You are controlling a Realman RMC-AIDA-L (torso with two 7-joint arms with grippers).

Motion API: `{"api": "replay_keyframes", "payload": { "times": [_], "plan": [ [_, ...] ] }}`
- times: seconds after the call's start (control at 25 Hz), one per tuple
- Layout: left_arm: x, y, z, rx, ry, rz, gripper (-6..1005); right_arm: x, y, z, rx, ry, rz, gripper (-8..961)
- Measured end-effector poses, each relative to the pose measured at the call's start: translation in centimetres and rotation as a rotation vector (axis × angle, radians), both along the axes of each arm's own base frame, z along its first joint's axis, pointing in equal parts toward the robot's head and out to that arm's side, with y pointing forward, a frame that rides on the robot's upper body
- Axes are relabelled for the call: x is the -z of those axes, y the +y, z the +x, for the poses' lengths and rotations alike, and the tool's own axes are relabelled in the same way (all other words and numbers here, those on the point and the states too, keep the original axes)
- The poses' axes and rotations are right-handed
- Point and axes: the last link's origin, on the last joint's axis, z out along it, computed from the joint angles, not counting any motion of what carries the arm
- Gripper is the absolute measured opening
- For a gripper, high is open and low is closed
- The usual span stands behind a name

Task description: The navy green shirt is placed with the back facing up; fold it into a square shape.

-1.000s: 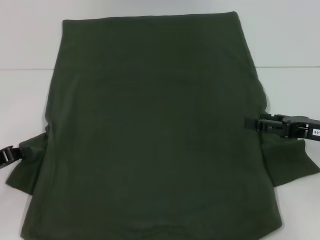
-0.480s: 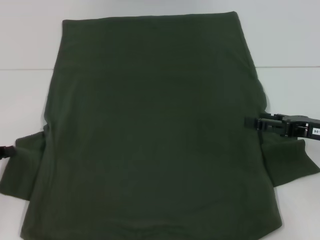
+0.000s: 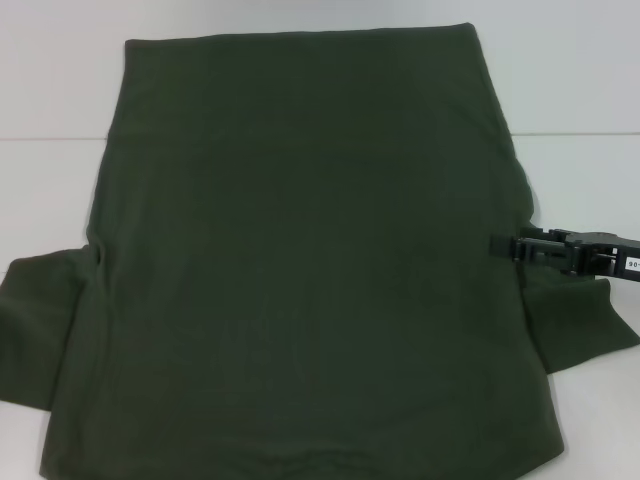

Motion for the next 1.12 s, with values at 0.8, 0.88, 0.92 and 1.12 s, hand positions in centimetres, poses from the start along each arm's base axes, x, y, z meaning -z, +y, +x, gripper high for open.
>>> {"api": "replay_keyframes", "payload": {
  "times": [0.8, 0.88, 0.92, 1.12],
  "plan": [
    [-3.0, 1.9, 1.6, -0.021, 0.056, -0.040, 0, 0.0, -0.1, 0.2, 0.002, -0.011, -0.004, 835],
    [-3.4, 2.4, 2.3, -0.015, 0.064, -0.071, 1, 0.0, -0.2, 0.2, 0.002, -0.009, -0.004, 835],
    [-3.5, 2.6, 2.8, -0.011, 0.068, -0.087, 1, 0.0, -0.2, 0.2, 0.002, -0.009, -0.004, 835],
    [-4.3, 2.8, 5.3, 0.019, 0.055, -0.141, 4, 0.1, -0.2, 0.2, -0.002, -0.010, -0.006, 835]
  ]
}}
